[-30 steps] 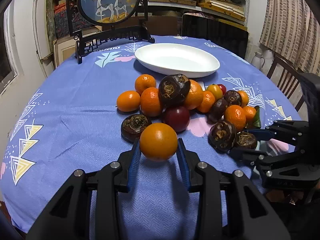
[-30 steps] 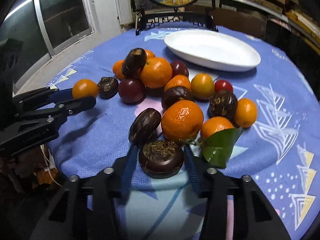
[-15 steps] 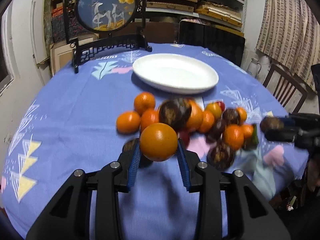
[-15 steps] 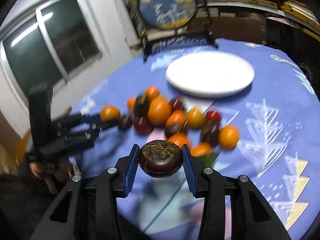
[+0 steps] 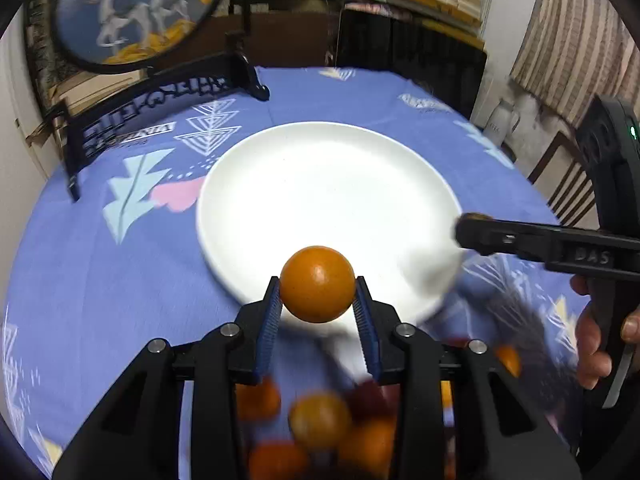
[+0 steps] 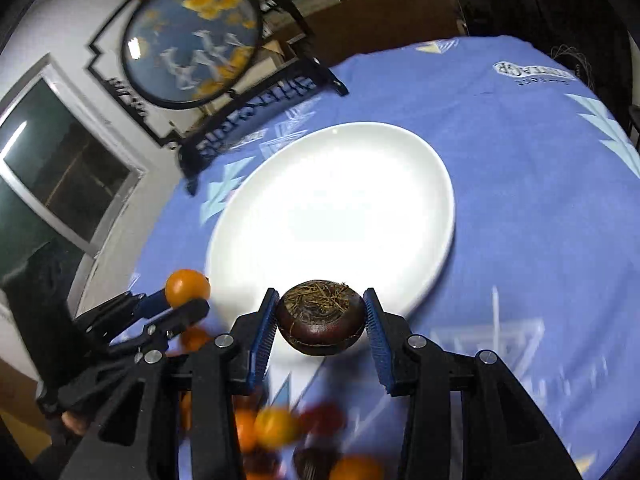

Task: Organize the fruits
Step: 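Place a tangerine with the left tool while the right tool places a dark fruit, then grasp a dark brown fruit with the left tool while the right tool carries a leafy orange to the plate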

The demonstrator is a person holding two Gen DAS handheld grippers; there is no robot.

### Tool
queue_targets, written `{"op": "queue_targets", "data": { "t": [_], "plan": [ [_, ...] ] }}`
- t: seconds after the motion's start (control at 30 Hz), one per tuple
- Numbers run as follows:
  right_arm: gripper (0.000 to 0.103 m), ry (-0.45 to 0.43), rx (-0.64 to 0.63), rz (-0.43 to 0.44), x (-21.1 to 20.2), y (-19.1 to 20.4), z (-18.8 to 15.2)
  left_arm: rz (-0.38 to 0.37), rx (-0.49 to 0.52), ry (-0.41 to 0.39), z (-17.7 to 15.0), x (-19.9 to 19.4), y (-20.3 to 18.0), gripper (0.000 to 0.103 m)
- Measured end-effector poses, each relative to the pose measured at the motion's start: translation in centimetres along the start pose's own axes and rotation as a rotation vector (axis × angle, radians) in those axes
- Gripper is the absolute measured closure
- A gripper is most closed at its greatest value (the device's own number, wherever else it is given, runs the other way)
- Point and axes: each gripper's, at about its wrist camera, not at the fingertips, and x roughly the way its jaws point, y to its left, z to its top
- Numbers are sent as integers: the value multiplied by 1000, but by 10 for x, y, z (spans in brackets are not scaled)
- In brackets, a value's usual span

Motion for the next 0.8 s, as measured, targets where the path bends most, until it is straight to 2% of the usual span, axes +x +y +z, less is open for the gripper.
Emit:
{"op": "queue_targets", "data": {
  "t": [0.07,0.1,0.13,0.23,0.4,0.5,0.6,0.7,0.8],
  "plan": [
    [58,-13,2,-14,19,-4,22,2,2,24,15,18,0,66],
    [55,-30,5,-25,22,-6,27,2,-6,37,23,26,2,57],
    [43,-52,14,-41,23,-9,33,-5,-22,40,29,30,5,45],
    [40,-116,-8,-57,9,-9,27,-11,-47,-11,24,16,13,32],
    [40,-175,-83,-123,-27,3,-16,-17,-10,-67,-22,-31,16,32],
    [36,-210,-136,-164,-51,8,-56,-14,33,-91,-66,-60,18,32],
    [34,-234,-133,-160,-70,7,-88,-10,42,-92,-113,-84,26,32],
    [33,-229,-105,-147,-80,3,-110,-1,18,-61,-149,-95,34,32],
    [33,-216,-95,-150,-83,4,-124,-15,24,-79,-168,-106,35,32]
  ]
}}
